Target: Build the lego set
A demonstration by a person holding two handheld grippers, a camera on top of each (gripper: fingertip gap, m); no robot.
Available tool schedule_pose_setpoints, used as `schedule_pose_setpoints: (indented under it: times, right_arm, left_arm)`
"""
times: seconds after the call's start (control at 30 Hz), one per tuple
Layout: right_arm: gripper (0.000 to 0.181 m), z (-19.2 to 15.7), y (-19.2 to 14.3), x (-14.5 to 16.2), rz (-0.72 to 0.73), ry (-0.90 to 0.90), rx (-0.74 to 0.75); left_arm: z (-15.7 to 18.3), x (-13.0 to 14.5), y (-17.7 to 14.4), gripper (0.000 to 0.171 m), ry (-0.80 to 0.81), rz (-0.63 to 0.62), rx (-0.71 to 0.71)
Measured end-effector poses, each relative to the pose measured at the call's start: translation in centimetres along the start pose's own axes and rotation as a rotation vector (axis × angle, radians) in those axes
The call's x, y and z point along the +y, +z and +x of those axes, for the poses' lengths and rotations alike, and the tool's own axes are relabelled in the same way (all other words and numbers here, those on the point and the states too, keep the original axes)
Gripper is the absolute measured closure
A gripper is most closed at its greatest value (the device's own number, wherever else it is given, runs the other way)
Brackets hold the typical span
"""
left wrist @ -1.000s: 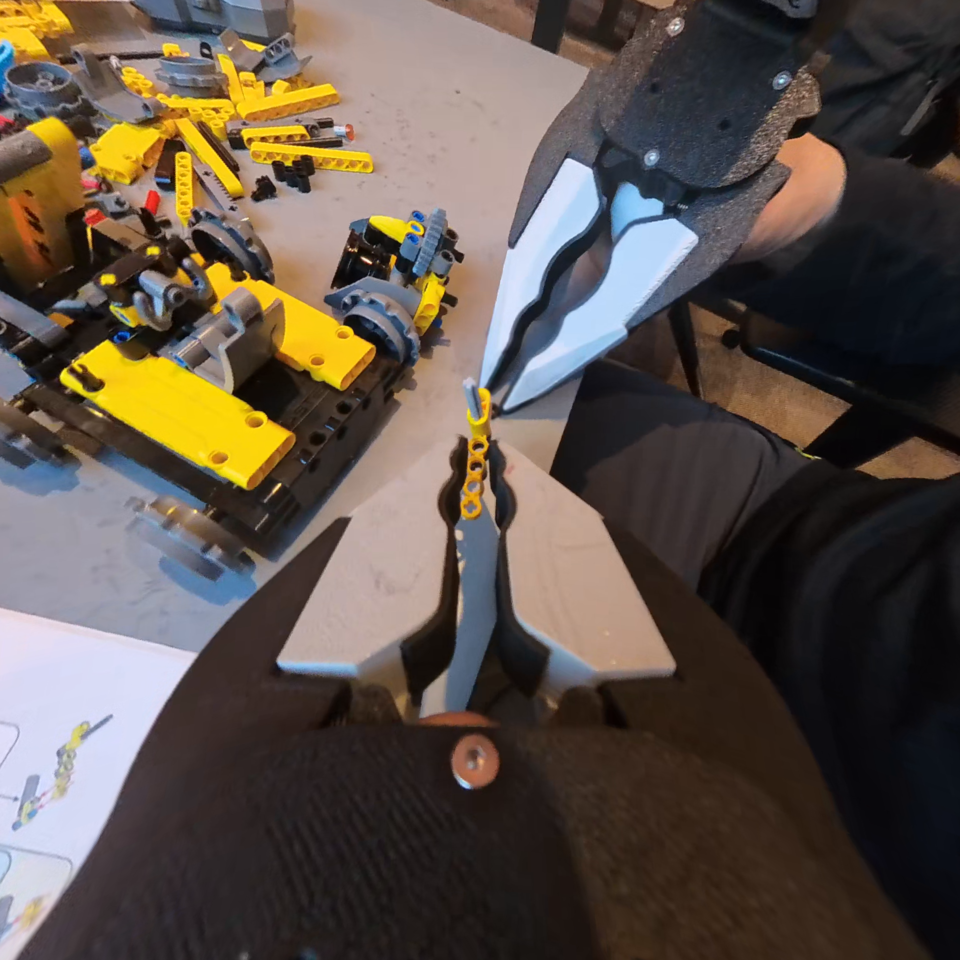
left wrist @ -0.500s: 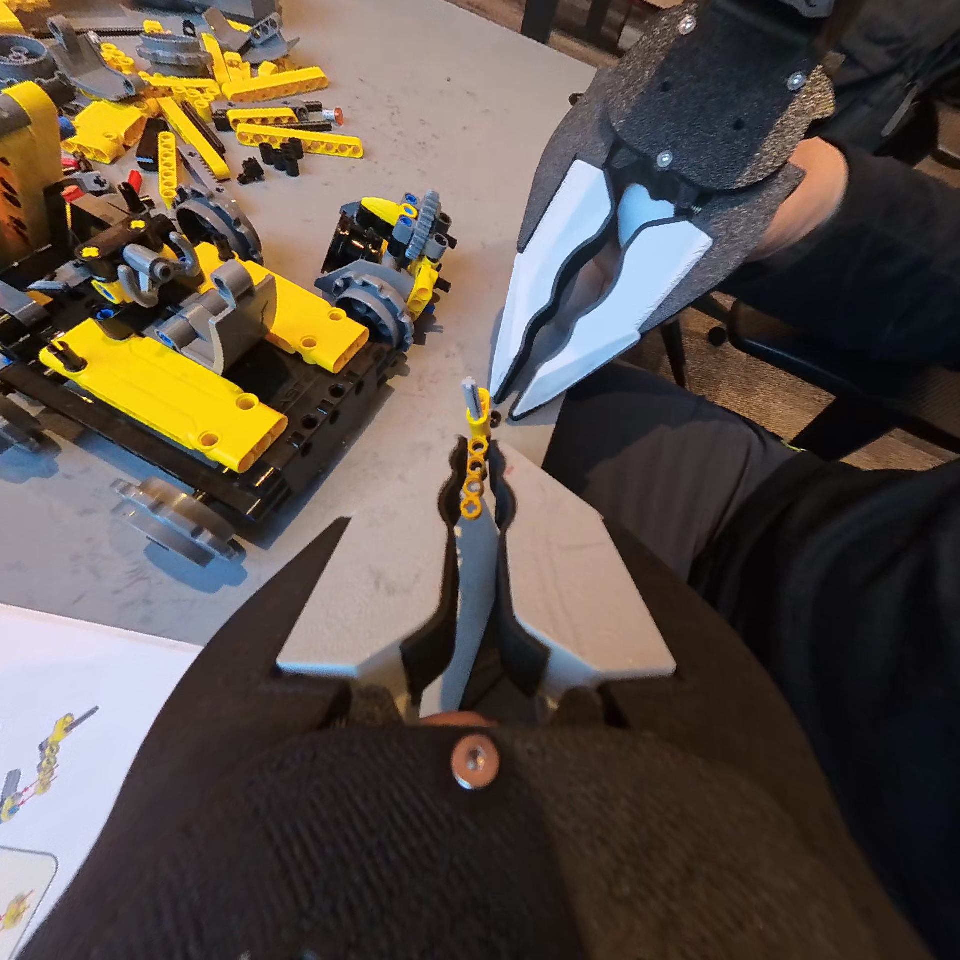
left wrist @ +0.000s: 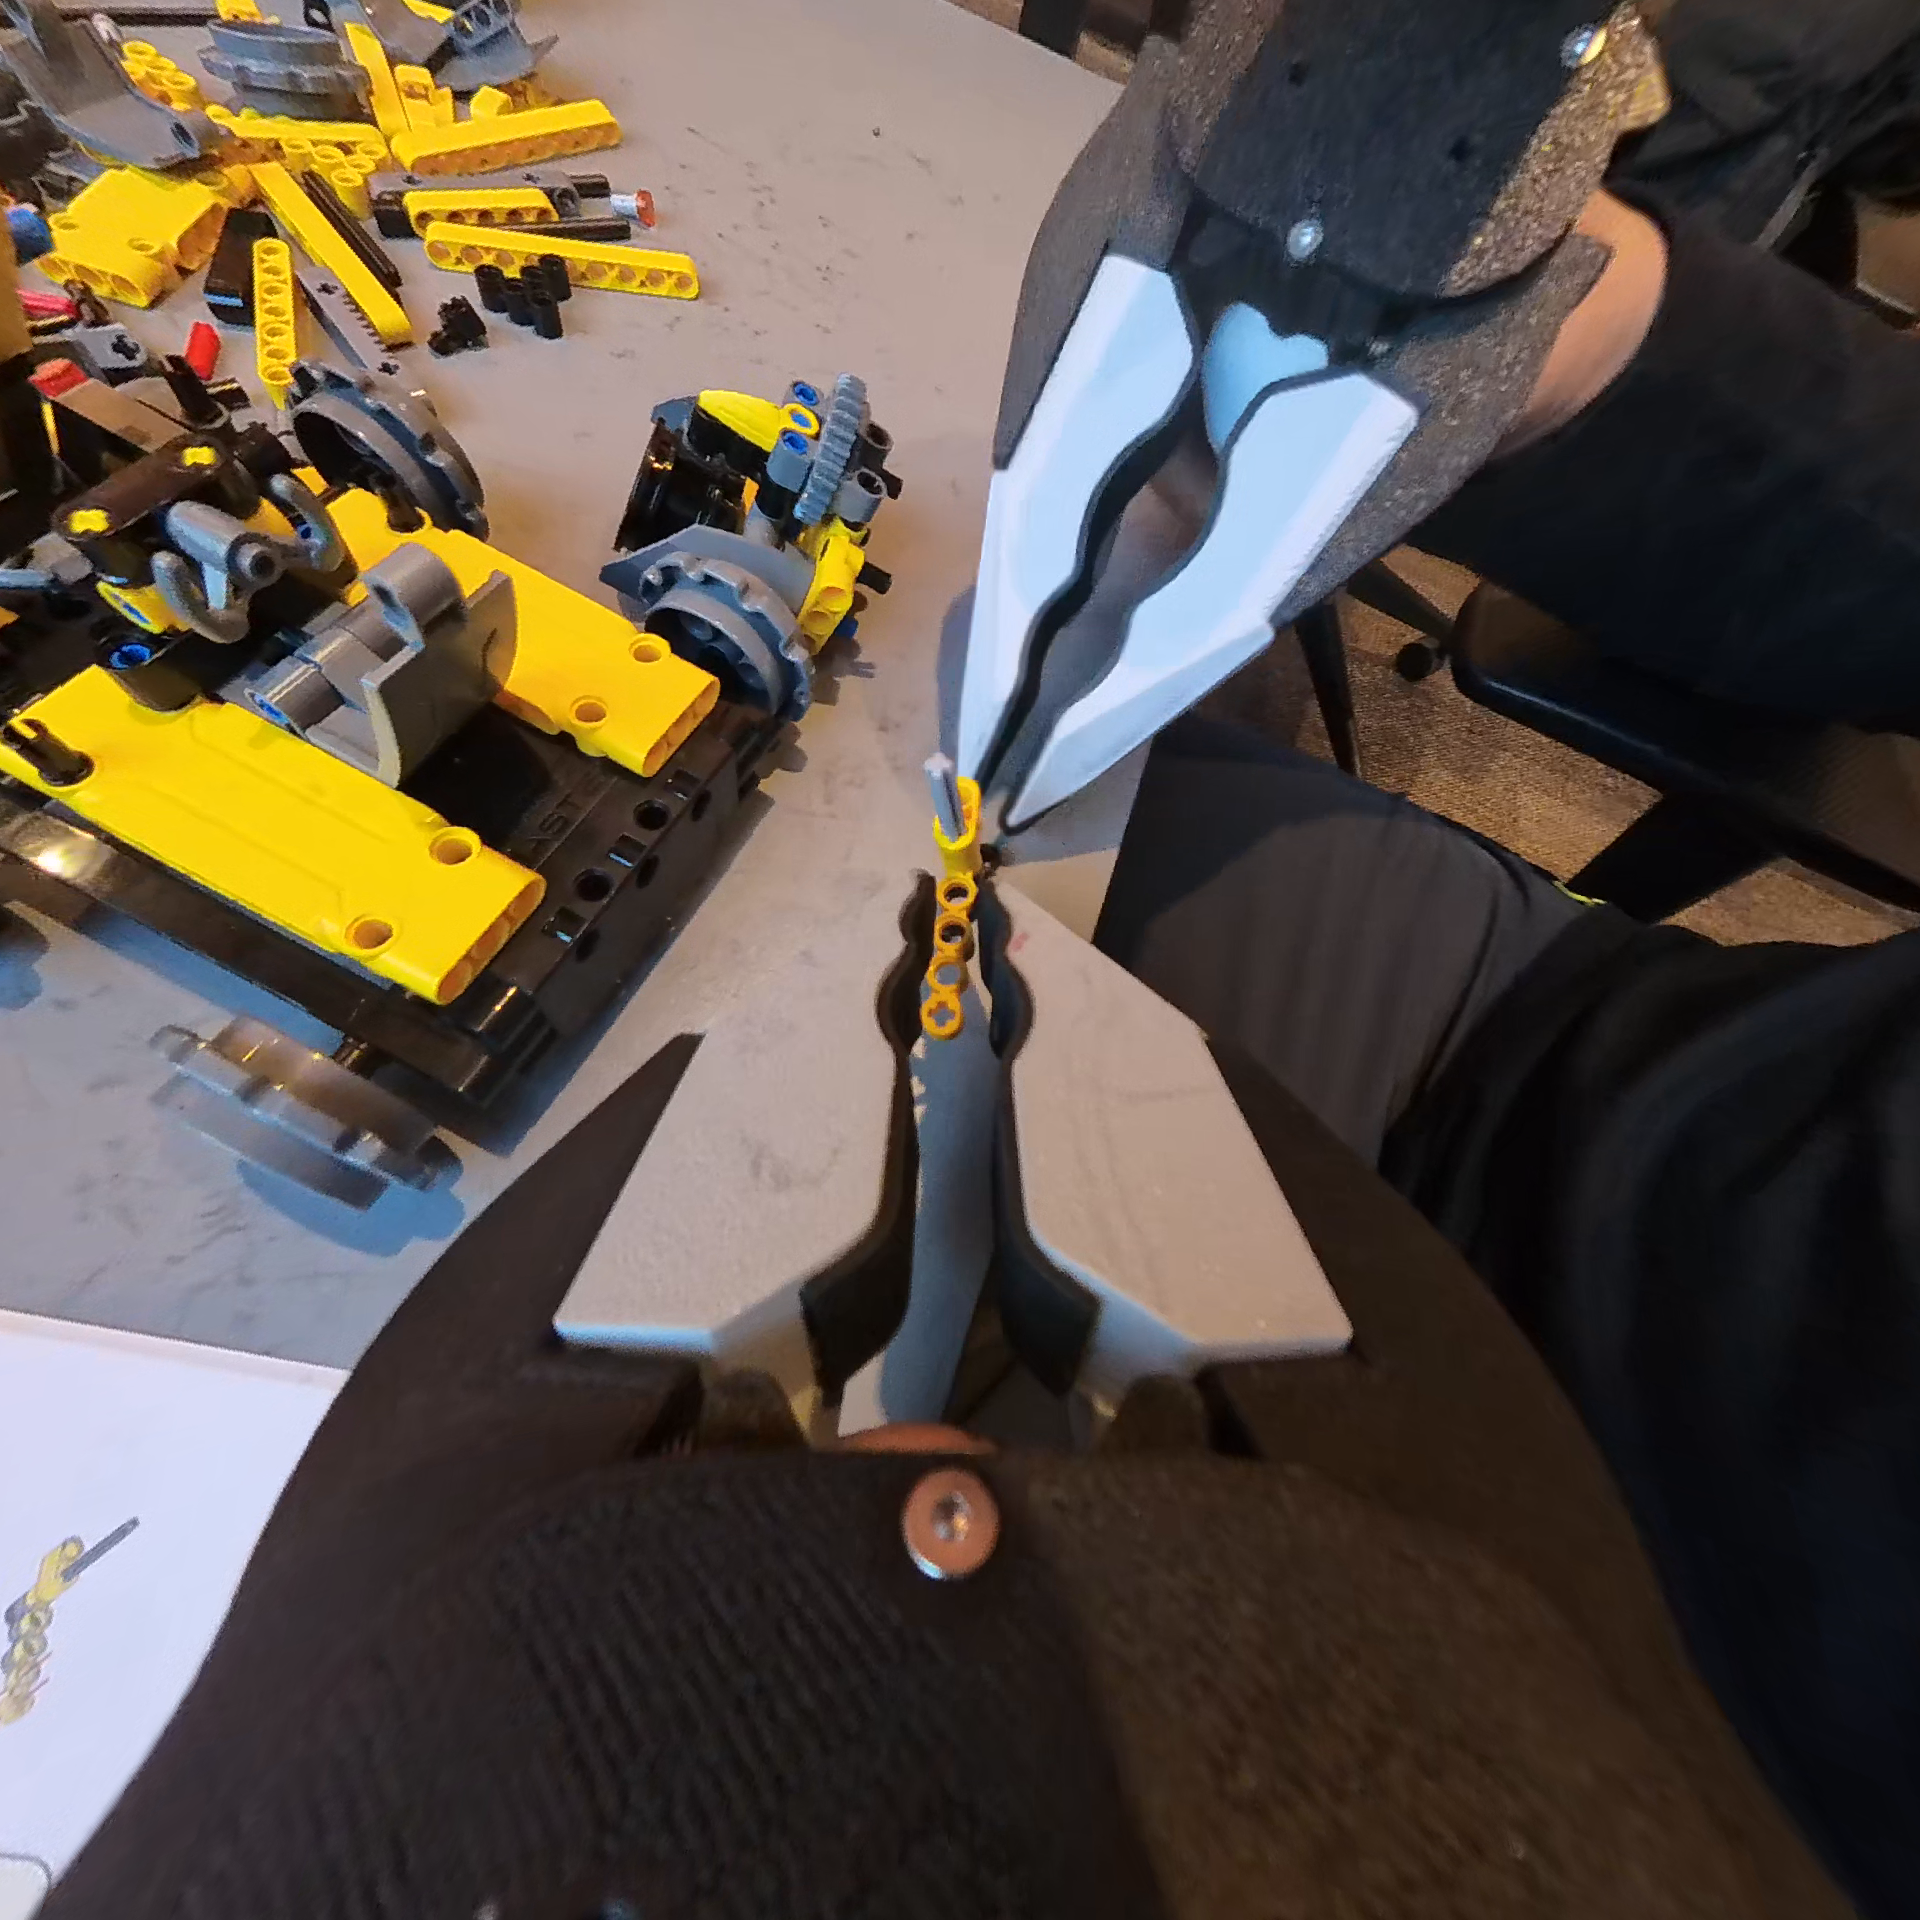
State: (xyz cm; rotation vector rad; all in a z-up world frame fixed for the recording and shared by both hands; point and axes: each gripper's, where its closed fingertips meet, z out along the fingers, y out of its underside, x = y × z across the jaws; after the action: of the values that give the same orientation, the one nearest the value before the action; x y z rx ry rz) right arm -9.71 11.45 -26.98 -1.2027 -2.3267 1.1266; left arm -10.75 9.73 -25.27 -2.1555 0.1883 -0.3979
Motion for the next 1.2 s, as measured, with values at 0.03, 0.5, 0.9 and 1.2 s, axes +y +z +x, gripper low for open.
schedule_pose_setpoints:
  times: [0.03, 0.5, 0.9, 1.2]
  right_arm:
    - [0.179, 0.0, 0.1, -0.1, -0.001, -0.001, 0.004]
    - [0.181, 0.2, 0.9, 0.2, -0.049, -0.043, 0.062]
    - [0.181, -0.2, 0.3, 0.3, -0.036, -0.026, 0.058]
    - [0.166, -1.0, -1.4, -2.2, 0.047, -0.087, -0.004]
  left_arm:
    - [-0.1, 0.0, 0.0, 0.166, -0.004, 0.002, -0.001]
    - [0.0, 0.2, -0.1, 0.165, -0.009, 0.000, 0.008]
    - [0.1, 0.4, 0.1, 0.165, -0.006, -0.014, 0.019]
    - [1.2, 0.2, 0.9, 0.165, 0.010, -0.030, 0.081]
